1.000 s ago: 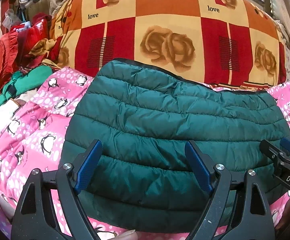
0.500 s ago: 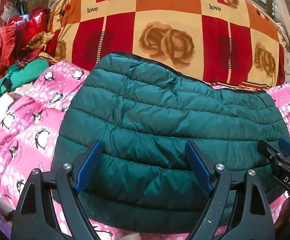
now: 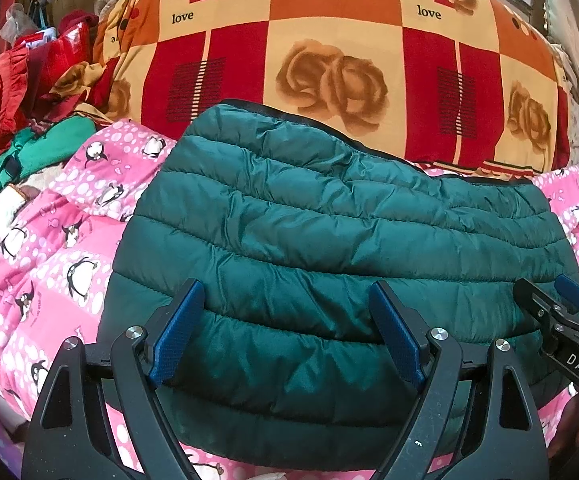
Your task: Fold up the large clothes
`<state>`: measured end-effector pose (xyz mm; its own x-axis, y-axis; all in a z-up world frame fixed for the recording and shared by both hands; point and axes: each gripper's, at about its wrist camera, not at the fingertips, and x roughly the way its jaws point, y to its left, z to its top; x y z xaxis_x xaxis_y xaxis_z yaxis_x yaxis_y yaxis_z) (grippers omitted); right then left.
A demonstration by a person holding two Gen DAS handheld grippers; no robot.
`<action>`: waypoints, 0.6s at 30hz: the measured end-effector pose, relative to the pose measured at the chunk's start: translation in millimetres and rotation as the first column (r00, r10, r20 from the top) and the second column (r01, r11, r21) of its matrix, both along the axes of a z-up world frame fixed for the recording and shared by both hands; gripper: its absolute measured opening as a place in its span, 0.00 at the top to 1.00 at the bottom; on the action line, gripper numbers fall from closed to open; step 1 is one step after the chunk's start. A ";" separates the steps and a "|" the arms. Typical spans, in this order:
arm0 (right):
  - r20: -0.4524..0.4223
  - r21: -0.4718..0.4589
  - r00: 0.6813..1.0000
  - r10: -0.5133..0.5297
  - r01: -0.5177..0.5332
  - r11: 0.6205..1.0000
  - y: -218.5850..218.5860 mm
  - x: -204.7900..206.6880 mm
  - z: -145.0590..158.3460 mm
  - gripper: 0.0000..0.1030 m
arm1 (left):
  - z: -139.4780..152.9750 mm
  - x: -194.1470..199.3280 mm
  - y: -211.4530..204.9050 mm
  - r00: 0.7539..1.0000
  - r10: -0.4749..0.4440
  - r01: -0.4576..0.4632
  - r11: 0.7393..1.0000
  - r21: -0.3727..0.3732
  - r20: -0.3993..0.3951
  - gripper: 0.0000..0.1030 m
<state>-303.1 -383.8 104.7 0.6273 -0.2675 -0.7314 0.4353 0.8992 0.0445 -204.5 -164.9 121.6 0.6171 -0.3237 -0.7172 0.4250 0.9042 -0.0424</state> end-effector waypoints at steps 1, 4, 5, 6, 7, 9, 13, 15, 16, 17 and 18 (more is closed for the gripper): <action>0.000 0.000 1.000 0.000 0.000 1.000 0.2 0.2 -0.5 0.19 | 0.0 0.3 0.0 1.000 0.000 0.000 1.000 0.002 0.001 0.18; 0.000 0.001 1.000 0.000 0.000 1.000 -0.1 0.3 -0.3 0.19 | -0.8 0.9 -0.6 1.000 0.000 0.000 1.000 0.005 0.002 0.18; 0.001 0.001 1.000 0.000 0.000 1.000 0.3 0.5 -0.5 0.19 | -0.9 0.4 -1.1 1.000 0.000 0.000 1.000 0.004 0.001 0.18; 0.001 0.002 1.000 0.000 0.000 1.000 0.2 0.5 -0.6 0.19 | -0.9 0.9 -1.0 1.000 0.001 -0.001 1.000 0.004 0.000 0.18; 0.001 0.003 1.000 0.000 0.000 1.000 0.2 0.8 -0.9 0.19 | -0.9 0.8 -1.0 1.000 0.001 -0.001 1.000 0.004 0.001 0.18; 0.001 0.002 1.000 0.001 -0.001 1.000 -0.2 0.7 -0.5 0.19 | -0.7 0.6 -0.8 1.000 -0.001 0.001 1.000 0.005 0.002 0.18; 0.000 0.002 1.000 0.000 0.000 1.000 -0.7 0.6 -0.4 0.19 | -1.1 1.2 -2.0 1.000 -0.001 0.001 1.000 0.010 0.006 0.18; 0.001 0.004 1.000 0.000 0.000 1.000 0.8 1.6 -1.0 0.19 | -1.1 1.1 -2.2 1.000 -0.001 0.001 1.000 0.007 0.005 0.18; 0.001 0.003 1.000 0.000 0.000 1.000 -0.1 1.2 -0.8 0.19 | -0.8 0.7 -2.1 1.000 -0.001 0.001 1.000 0.007 0.005 0.18; 0.001 0.003 1.000 0.000 0.000 1.000 0.0 1.3 -0.9 0.19 | -1.1 1.1 -2.6 1.000 -0.002 0.001 1.000 0.007 0.005 0.18; 0.001 0.003 1.000 0.000 0.000 1.000 0.2 1.4 -1.0 0.19 | -1.4 1.1 -3.1 1.000 -0.002 0.002 1.000 0.007 0.005 0.18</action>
<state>-301.7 -383.6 103.7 0.6279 -0.2650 -0.7318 0.4351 0.8991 0.0478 -203.4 -168.0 120.1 0.6201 -0.3196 -0.7165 0.4268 0.9037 -0.0336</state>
